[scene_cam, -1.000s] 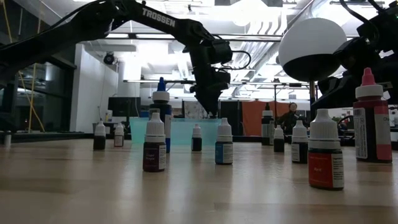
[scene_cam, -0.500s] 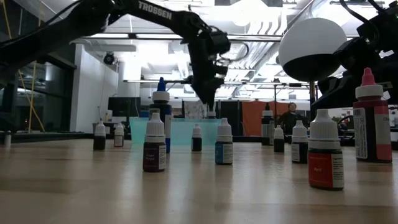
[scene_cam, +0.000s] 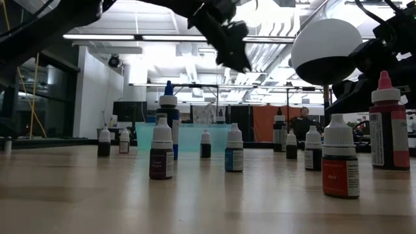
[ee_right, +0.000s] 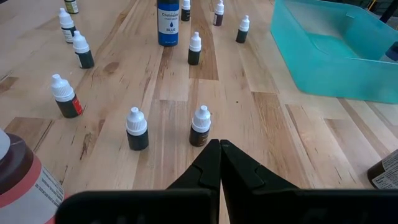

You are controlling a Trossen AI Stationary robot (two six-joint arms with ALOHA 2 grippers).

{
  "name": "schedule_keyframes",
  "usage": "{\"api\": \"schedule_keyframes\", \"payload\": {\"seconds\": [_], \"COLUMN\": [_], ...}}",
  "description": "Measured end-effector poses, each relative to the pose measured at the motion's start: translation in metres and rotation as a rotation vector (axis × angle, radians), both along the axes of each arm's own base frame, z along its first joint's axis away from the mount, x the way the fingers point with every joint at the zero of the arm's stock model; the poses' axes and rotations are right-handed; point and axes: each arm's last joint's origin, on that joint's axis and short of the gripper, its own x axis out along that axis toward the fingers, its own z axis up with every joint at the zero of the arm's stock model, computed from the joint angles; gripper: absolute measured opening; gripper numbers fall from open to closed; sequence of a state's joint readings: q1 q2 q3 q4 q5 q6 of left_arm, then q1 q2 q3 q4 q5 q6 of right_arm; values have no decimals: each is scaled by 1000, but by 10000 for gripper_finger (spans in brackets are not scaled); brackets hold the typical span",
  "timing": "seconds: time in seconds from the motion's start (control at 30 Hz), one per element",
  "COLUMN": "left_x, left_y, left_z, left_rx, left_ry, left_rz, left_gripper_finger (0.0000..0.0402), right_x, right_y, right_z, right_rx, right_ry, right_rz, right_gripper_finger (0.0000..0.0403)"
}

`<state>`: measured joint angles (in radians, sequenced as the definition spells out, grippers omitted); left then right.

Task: Pick & Place food coloring
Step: Put the big black food coloring bottle into the blue transparent bin

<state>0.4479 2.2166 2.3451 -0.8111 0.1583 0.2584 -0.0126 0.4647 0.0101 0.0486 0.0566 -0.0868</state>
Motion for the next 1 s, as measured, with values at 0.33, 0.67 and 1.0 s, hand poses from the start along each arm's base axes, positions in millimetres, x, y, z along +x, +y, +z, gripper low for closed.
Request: {"api": "schedule_keyframes", "payload": {"seconds": [0.33,0.67,1.0], "left_x": [34,56,68], "left_y": [-19,-22,-22], "left_z": [-32,-78,-98], "left_rx": [-107,-141,-82], "left_ry": [-70,19,27], "left_rz": [-207,-119,-42], "left_gripper_finger": [254,254,254], "right_x": [0,0,0], "right_y": [0,0,0], "right_z": [0,0,0], "right_rx": [0,0,0], "right_ry": [0,-1,0], "right_rz": [0,0,0], "right_gripper_finger": [0,0,0]}}
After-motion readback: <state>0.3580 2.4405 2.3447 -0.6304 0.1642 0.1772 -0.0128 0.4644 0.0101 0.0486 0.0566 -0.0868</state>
